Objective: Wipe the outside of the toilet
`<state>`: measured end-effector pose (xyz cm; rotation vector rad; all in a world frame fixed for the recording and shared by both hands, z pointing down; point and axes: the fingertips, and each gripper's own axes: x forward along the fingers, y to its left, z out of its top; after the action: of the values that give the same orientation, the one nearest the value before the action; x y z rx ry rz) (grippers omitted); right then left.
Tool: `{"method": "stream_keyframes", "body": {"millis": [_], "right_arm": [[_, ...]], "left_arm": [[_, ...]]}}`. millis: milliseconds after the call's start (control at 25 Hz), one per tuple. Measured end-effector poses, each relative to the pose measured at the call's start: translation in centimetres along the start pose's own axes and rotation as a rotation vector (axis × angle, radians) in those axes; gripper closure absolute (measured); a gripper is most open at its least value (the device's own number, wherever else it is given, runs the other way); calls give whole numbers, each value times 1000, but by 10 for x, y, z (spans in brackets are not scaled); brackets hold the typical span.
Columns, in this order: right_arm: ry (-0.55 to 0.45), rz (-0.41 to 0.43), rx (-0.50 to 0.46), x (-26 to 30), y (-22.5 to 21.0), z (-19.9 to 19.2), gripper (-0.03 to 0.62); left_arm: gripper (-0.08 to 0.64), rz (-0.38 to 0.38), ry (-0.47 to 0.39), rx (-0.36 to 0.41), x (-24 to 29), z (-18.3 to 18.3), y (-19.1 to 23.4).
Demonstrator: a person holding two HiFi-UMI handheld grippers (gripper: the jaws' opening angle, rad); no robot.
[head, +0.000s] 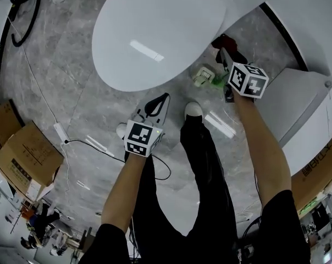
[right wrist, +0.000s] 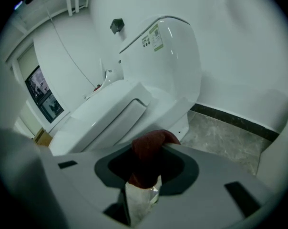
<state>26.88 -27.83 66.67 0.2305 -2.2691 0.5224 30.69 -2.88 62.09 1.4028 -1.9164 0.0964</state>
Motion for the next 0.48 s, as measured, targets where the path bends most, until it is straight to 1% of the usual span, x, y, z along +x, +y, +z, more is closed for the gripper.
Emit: {"method": "stream_keyframes", "body": {"millis": [80,200,360,480], "right_arm": [[-5,9,25,10,-7,8,471],[-3,26,36,20,-8,13,471],[16,42,32,26,2,4,471],[29,45,16,26,12,-9,471]], "left_arm": [[560,6,5,-6,5,-1,1],[560,11,11,-13,8,-4,4],[560,17,14,-19,3,-13,10],[560,6,29,-6,-2,-21,13]]}}
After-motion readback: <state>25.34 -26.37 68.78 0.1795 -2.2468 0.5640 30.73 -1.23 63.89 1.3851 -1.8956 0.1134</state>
